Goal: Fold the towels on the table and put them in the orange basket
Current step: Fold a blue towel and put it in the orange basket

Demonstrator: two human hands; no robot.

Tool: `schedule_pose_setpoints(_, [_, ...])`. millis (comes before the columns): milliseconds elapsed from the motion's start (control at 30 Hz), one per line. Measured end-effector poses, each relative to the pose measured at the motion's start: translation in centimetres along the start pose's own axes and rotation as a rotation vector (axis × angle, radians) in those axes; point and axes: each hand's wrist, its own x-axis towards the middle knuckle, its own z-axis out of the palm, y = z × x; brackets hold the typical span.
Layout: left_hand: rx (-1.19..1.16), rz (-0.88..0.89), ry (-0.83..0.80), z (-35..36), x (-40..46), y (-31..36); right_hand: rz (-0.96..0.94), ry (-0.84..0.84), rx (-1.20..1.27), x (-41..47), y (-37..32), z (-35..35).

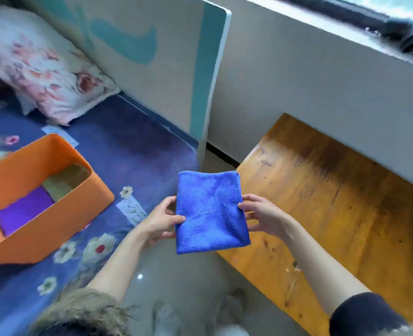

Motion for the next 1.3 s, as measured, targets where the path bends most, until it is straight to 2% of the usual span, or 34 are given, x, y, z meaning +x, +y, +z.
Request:
schedule_pose_setpoints(267, [-0.126, 0.047, 0.267, -17.6, -7.5, -4.2, -0.056, -0.253, -0.241, 3.8, -5.2, 19.9])
schedule_pose_setpoints(500, [-0.3, 0.028, 0.476, -28.3, -9.7, -5.9, -0.106, -0.384, -0.401, 7.8, -10.5, 33.0])
schedule_pose_setpoints(800, [-0.404, -0.134, 0.649, -41.8, -3.4, -7.5, 0.0, -0.486, -0.517, 20.3, -15.9, 47.6])
schedule_pose_setpoints(967, [-0.447, -0.293, 0.687, -46.5, 2.9, -9.4, 0.119, -0.489, -0.621, 27.9, -14.6, 53.6])
schedule_pose_setpoints(1167, [-0.266, -0.539, 0.745, -49.9, 8.3, -14.0, 0.223, -0.474, -0.689, 33.8, -10.1, 57.9])
schedule_pose_setpoints(1300, [0.078, -0.613, 0.757, -50.8, 10.2, -16.5, 0.206, -0.442, -0.766, 35.2, -7.7, 60.4])
